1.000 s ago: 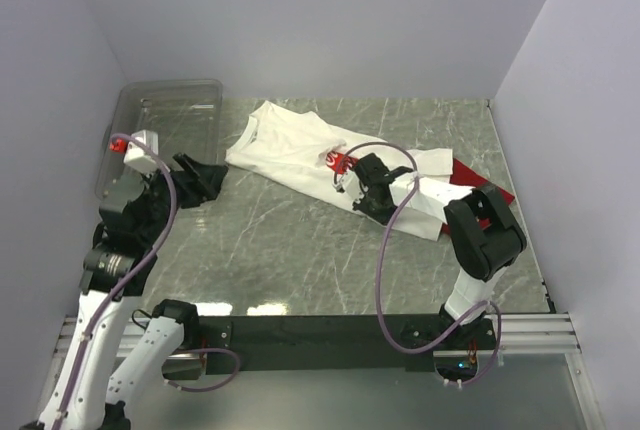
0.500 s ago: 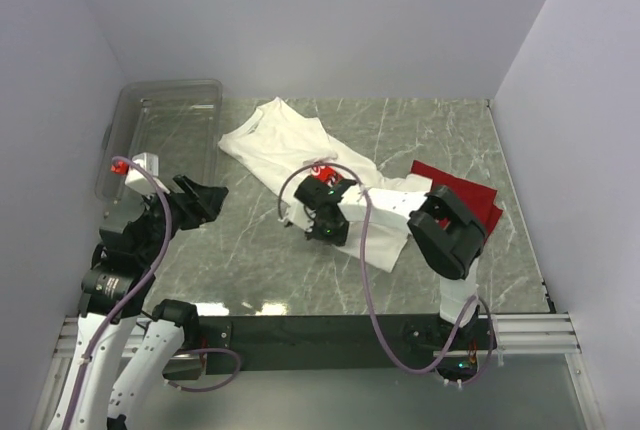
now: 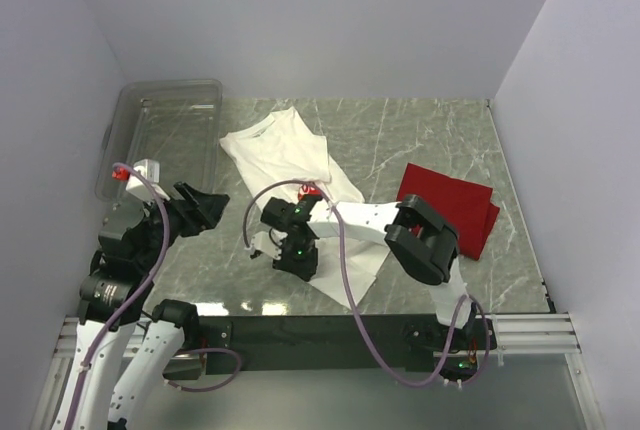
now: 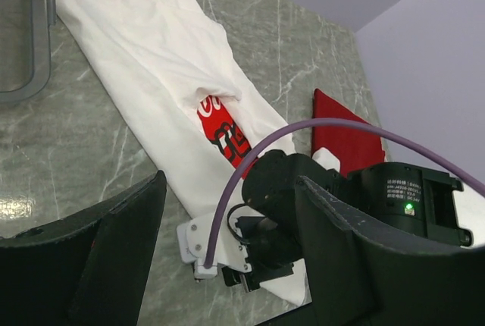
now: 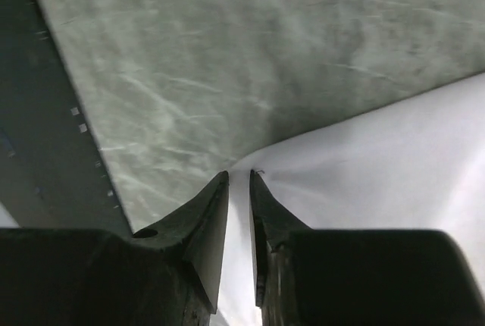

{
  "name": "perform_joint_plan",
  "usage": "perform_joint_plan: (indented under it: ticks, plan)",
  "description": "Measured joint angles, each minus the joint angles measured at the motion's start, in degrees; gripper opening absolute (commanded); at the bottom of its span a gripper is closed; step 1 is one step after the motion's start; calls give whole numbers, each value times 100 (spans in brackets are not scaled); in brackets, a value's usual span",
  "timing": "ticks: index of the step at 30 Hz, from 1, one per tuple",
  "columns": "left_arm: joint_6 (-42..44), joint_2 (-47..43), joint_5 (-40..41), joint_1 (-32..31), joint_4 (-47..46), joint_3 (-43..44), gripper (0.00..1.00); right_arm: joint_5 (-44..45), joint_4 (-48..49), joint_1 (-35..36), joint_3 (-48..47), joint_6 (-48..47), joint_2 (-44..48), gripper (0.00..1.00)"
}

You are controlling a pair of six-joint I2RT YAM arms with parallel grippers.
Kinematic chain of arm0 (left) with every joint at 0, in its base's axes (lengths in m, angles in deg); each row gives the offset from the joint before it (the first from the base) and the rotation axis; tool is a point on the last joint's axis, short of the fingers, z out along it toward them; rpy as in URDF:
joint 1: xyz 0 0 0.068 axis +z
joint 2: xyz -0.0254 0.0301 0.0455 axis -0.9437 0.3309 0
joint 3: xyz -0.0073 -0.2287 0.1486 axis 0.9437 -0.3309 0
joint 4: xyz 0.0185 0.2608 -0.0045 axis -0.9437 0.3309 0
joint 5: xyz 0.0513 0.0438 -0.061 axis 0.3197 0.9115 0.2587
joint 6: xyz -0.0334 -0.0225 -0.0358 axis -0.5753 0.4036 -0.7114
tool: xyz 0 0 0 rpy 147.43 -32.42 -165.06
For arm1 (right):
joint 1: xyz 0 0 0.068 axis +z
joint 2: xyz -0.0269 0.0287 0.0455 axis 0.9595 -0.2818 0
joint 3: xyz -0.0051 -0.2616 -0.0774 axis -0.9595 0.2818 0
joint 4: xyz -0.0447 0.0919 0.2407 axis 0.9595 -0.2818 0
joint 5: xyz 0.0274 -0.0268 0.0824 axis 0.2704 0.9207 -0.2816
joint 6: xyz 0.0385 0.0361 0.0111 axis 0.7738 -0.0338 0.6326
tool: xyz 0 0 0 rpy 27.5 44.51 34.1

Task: Fold and stack the t-shirts
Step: Fold the tshirt

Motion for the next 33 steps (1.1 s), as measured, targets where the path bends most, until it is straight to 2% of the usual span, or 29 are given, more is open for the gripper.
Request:
perform_joint_plan:
  ticks: [3, 6, 11, 14, 16, 19, 23, 26, 30, 33]
  plan:
    - [0, -81, -35, 0, 46, 11, 75, -175, -92, -101, 83, 15, 214, 28]
    - [-2, -116, -55, 0, 79, 74, 75, -332, -120, -562, 398, 9, 883, 30]
    - [-96, -107, -162, 0, -85, 39, 74, -420, -90, -2124, 737, -4, 2339, 32]
    - [-264, -20, -295, 0, -466, -343, 73, -387, 85, -3005, 643, 120, 2568, 31]
    - [-404, 251, -393, 0, -767, -699, 70, -426, 186, -3421, 420, 267, 2352, 30]
    - [-570, 968, -503, 0, -1067, -986, 66, -468, 313, -3724, -275, 542, 1550, 29]
    - [-739, 1961, -549, 0, -1456, -1115, 64, -415, 369, -3757, -1429, 997, 286, 39]
    - [-809, 2490, -560, -20, -1746, -1123, 64, -413, 407, -3790, -1996, 1281, -378, 40]
    - [-772, 3447, -518, -74, -2031, -973, 64, -452, 350, -3956, -2070, 1475, -682, 41]
    - [-664, 4544, -431, -92, -2131, -411, 63, -595, 348, -4166, -2065, 1547, -688, 42]
